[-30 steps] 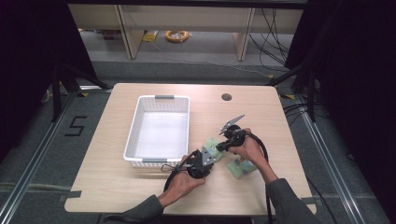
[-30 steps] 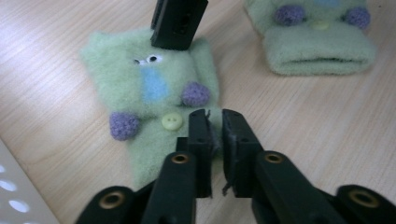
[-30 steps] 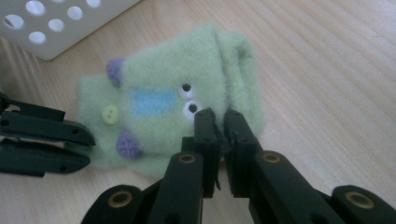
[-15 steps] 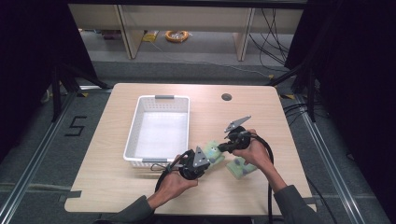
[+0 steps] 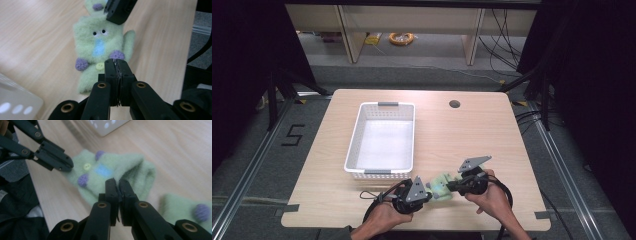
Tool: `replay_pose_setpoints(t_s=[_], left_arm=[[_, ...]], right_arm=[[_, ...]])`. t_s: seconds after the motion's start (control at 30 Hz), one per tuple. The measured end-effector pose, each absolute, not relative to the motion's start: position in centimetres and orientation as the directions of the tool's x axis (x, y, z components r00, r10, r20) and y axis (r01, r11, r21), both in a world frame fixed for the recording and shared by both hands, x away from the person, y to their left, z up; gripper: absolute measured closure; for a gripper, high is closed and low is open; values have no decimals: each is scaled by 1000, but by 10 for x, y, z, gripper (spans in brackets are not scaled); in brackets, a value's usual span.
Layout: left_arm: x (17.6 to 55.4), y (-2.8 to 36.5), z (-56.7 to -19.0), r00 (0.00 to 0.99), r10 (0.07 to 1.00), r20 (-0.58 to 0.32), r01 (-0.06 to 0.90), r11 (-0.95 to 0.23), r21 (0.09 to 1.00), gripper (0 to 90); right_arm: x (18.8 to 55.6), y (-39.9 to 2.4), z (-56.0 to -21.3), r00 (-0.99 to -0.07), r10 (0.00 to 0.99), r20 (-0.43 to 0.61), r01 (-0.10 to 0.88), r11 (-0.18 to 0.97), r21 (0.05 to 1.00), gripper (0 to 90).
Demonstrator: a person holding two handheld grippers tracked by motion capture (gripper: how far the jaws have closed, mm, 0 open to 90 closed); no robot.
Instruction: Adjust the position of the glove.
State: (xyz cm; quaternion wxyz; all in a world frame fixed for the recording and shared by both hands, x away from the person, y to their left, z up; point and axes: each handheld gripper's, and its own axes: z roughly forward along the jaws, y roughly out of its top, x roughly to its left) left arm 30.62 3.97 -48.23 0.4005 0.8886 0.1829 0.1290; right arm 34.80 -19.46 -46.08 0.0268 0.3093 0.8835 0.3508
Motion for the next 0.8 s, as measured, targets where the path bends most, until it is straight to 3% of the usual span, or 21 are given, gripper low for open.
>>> replay_pose_setpoints(t_s=[0.3,0.47,0.63,0.67,0.8], left_arm=[[303,44,-496,897,435,71,241,-620,747,877],[304,45,-500,894,447,34,273,-604,749,858],[306,48,-496,883,470,-11,302,-549,780,652],[306,47,-494,872,486,-53,331,-508,795,589],[306,42,-484,866,498,-53,330,-488,808,533]], right_arm=[[329,-194,-479,-814,554,174,533,594,603,864],[329,-197,-481,-824,543,165,523,614,592,809],[329,-204,-473,-829,528,186,519,601,608,624],[330,-208,-468,-825,541,161,513,600,614,614],[335,-228,-449,-807,583,97,488,566,664,596]])
